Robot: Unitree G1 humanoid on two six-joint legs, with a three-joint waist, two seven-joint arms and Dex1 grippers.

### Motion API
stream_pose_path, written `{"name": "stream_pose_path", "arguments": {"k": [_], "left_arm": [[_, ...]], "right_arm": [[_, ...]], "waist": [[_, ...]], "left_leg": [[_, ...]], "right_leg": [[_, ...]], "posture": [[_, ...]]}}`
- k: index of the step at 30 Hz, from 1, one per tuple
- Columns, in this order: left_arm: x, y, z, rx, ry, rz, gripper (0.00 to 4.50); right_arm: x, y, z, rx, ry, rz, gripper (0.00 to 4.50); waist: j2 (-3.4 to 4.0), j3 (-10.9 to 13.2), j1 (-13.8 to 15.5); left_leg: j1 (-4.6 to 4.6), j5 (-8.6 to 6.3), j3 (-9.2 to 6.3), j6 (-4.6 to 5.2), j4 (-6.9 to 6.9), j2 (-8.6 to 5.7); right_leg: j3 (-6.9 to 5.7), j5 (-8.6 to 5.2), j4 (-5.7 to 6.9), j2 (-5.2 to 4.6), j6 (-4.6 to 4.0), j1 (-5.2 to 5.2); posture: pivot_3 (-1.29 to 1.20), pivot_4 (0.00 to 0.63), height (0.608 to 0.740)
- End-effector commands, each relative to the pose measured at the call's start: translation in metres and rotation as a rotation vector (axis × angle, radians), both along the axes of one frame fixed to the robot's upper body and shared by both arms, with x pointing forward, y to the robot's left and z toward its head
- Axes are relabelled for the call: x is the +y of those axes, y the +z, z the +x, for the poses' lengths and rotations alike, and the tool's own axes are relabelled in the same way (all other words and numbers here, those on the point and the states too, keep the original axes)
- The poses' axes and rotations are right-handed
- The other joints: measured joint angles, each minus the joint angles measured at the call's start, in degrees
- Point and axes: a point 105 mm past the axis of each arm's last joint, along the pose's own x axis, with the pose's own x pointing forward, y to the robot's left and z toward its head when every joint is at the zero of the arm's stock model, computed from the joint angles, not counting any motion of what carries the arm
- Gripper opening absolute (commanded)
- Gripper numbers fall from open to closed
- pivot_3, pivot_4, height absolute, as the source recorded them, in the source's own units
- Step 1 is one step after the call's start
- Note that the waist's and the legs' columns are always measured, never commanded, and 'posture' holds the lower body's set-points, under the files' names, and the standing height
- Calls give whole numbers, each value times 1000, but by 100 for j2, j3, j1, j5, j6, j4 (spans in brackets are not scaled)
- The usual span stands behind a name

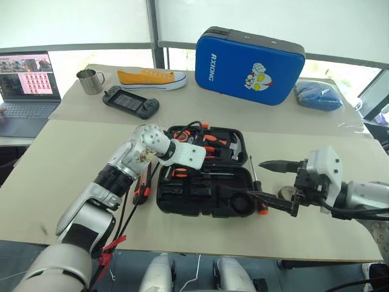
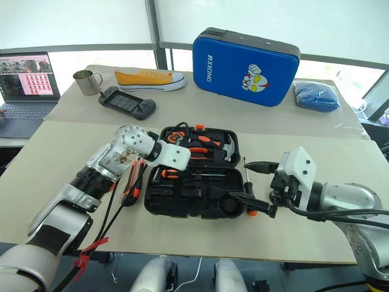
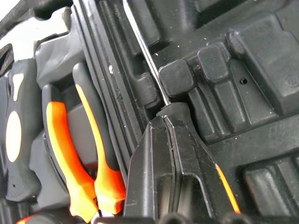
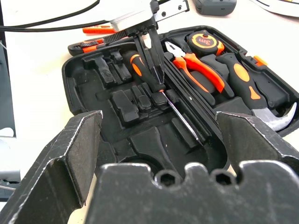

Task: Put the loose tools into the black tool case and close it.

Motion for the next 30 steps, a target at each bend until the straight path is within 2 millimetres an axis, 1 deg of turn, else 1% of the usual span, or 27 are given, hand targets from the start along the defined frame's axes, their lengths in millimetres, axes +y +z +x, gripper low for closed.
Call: {"name": "stream_pose_path", "arguments": {"k": [1, 2, 3, 5, 6, 7, 9, 10, 12, 13, 14, 16, 18, 21, 23, 25, 27, 30], "left_arm": [[44, 35, -3, 89, 241, -168, 573], [59, 41, -10, 120, 315, -216, 799], [67, 45, -15, 140, 363, -245, 1173], [97, 55, -31, 186, 520, -338, 1840], [115, 59, -41, 196, 613, -385, 2141], [133, 64, -52, 203, 703, -428, 2574], [158, 68, -71, 198, 823, -479, 3287], [164, 68, -77, 194, 848, -488, 3618], [181, 69, -95, 181, 881, -501, 4314], [187, 71, -104, 172, 880, -513, 4472], [192, 73, -111, 172, 878, -525, 4472], [191, 78, -119, 177, 844, -544, 4472], [186, 82, -122, 196, 799, -560, 4472], [157, 94, -123, 248, 641, -597, 4472], [142, 94, -126, 290, 558, -574, 4472], [133, 91, -128, 305, 496, -534, 4472], [123, 90, -128, 321, 425, -511, 4472], [108, 94, -127, 350, 328, -507, 4472]], "right_arm": [[5, 11, 1, -53, 64, -26, 4500], [6, 13, 2, -55, 81, -26, 4500], [7, 14, 2, -56, 91, -26, 4500], [10, 16, 5, -59, 118, -24, 4500], [12, 17, 5, -58, 141, -25, 4500], [14, 17, 6, -55, 163, -25, 4500], [15, 16, 8, -50, 188, -33, 4500], [14, 16, 9, -49, 193, -37, 4500], [13, 16, 13, -48, 204, -49, 4500], [12, 16, 15, -48, 206, -51, 4500], [11, 17, 16, -49, 207, -52, 4500], [11, 17, 18, -49, 209, -53, 4500], [11, 17, 17, -44, 210, -53, 4500], [2, 12, 15, -27, 136, -63, 4500], [-7, 7, 12, -12, 66, -76, 4500], [-15, 2, 4, 16, 6, -77, 4500], [-22, -7, -8, 70, -58, -76, 4500], [-26, -24, -27, 149, -124, -96, 4500]], "waist": [[2, 1, -84], [5, 3, -160], [5, 3, -208], [6, 4, -242], [8, 5, -246], [9, 6, -260], [8, 7, -253], [5, 9, -250], [4, 10, -178], [4, 10, -142], [3, 10, -113], [3, 10, -65], [2, 10, -17], [2, 10, 27], [0, 9, 50], [1, 8, 21], [2, 9, 5], [1, 9, 10]], "left_leg": [[-6, 0, 1, 0, -1, 4], [-17, 0, 1, 0, -1, 7], [-21, 0, 2, 0, -6, 14], [-20, 0, -13, 0, -10, 24], [-20, 0, -13, 0, -13, 25], [-19, 0, -16, 0, -15, 25], [-19, 0, -16, 0, -15, 31], [-18, 0, -18, -1, -14, 27], [-16, 0, -17, -1, -13, 24], [-14, 1, -16, -3, -13, 22], [-13, 2, -13, -3, -11, 21], [-11, 4, -11, -7, -11, 21], [-7, 4, -11, -8, -11, 21], [-3, 4, -8, -9, -11, 19], [-4, 4, -8, -9, -12, 18], [-4, 3, -3, -9, -15, 17], [0, 3, 1, -9, -22, 17], [6, 3, 4, -9, -24, 17]], "right_leg": [[3, 0, 4, 4, -1, -12], [7, 1, 8, 9, -3, -29], [10, 0, 12, 13, -8, -40], [0, -6, 18, 20, -21, -41], [0, -6, 16, 20, -22, -43], [-2, -7, 19, 17, -22, -41], [-3, -8, 16, 11, -20, -39], [-10, -10, 13, 6, -18, -35], [-11, -11, 12, -3, -15, -31], [-12, -11, 10, -8, -14, -28], [-12, -10, 10, -9, -14, -28], [-14, -10, 10, -12, -14, -27], [-16, -10, 10, -13, -15, -24], [-15, -10, 9, -14, -15, -20], [-16, -10, 9, -14, -15, -18], [-11, -10, 9, -14, -15, -20], [-5, -10, 9, -11, -15, -22], [-5, -11, 12, 1, -22, -19]], "posture": [[0, 150, 739], [0, 150, 739], [0, 150, 739], [0, 150, 739], [0, 150, 739], [0, 150, 739], [0, 150, 739], [0, 150, 739], [0, 150, 739], [0, 150, 739], [0, 150, 739], [0, 150, 739], [0, 150, 739], [0, 150, 739], [0, 150, 739], [0, 150, 739], [0, 150, 739], [0, 150, 739]]}}
